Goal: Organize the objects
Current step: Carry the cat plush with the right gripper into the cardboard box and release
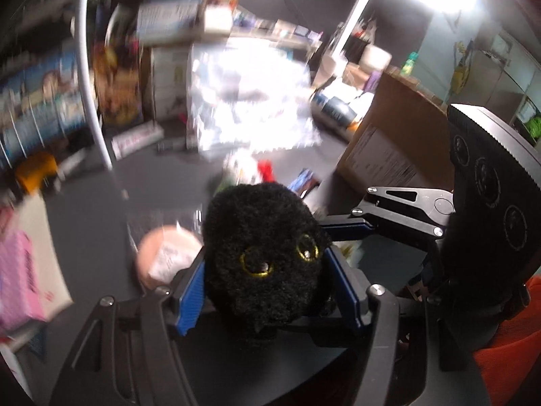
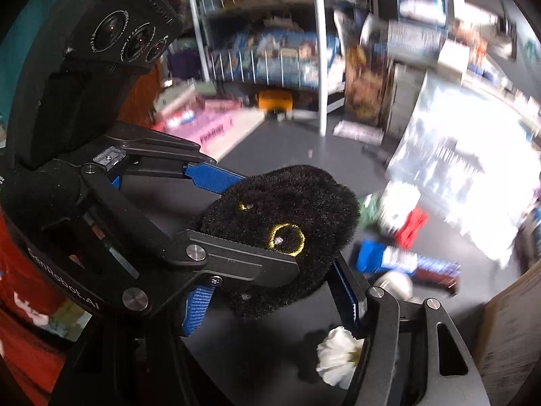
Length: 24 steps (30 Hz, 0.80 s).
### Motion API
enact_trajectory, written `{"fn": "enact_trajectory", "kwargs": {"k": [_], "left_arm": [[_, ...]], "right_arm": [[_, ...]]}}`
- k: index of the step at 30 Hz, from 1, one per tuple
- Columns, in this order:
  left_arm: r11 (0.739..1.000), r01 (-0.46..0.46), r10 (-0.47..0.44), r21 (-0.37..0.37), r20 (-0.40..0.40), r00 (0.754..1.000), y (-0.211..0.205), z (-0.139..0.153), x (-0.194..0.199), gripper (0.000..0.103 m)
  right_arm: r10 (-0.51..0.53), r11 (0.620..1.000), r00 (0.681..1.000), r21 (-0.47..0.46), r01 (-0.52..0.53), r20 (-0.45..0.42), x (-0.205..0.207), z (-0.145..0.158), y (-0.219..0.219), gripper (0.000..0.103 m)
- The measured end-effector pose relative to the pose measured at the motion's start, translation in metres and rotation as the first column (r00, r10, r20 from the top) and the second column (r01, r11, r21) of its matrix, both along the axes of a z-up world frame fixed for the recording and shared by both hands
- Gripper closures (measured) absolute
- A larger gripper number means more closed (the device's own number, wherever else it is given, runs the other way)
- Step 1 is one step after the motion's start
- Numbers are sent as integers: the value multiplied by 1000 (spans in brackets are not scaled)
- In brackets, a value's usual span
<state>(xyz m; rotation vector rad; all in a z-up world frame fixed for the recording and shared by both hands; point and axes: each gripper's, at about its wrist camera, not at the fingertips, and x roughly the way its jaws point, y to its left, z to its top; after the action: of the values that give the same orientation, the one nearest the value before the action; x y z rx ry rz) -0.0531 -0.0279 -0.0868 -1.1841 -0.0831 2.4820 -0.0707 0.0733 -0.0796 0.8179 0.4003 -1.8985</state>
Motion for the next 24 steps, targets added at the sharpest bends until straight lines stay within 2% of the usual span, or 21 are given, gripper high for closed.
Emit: {"fn": "enact_trajectory", "kwargs": {"k": [7,13,18,24], "left_arm": [[995,64,-75,-72,-153,985,37,94,2,40],[981,171,-186,-91,-183,966,93,143,-26,40],[962,269,-273,-53,-133,953,145,152,-63,40],[940,341,-341,-2,-29,940,195,130,-104,40]], "right_arm": [[-84,992,990,-102,73,-111,6,87,42,44],[-196,976,967,-129,177,-160,-10,130,100,44],[-295,951,947,-136,279,-124,-32,135,155,44],[-366,929,930,-83,362,-38,-66,115,201,44]]}}
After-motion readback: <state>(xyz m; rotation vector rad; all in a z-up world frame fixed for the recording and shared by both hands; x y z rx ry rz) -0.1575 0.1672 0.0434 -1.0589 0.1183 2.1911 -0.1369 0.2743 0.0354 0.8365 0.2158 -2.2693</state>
